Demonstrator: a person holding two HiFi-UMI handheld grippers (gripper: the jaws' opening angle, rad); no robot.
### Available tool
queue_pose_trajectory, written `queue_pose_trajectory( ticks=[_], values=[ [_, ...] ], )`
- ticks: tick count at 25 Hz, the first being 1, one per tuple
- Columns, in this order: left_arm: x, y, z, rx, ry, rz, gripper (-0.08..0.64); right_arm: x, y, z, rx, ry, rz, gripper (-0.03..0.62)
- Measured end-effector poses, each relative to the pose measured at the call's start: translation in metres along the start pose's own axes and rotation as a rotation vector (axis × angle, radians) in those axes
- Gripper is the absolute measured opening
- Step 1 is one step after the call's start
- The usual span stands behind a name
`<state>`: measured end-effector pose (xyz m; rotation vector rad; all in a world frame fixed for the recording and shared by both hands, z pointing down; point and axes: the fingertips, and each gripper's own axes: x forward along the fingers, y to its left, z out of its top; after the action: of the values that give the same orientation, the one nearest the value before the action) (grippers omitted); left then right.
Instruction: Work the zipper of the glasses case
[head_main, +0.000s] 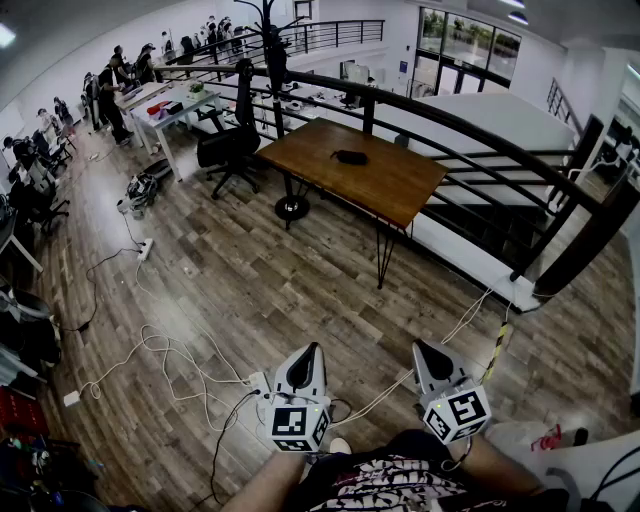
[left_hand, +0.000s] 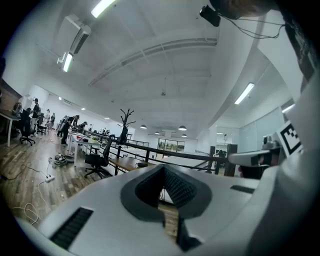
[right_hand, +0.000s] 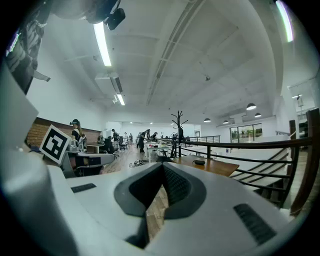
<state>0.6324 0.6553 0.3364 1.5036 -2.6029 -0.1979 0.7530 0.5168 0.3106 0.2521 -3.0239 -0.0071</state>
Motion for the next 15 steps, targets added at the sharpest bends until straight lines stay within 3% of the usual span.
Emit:
queue_pose_trajectory(
  ticks=[10,15],
  values=[
    [0.018,0.010,-0.007,-0.020,-0.004,-0.016,0.006,0.013,-0.005,-0.006,-0.001,0.014,-0.009,-0.002],
    [0.039,0.016,-0.018,-0.022,0.031,-0.003,0.005,0.036,-0.023,-0.016,0.059,0.015,0.004,-0.002]
  ],
)
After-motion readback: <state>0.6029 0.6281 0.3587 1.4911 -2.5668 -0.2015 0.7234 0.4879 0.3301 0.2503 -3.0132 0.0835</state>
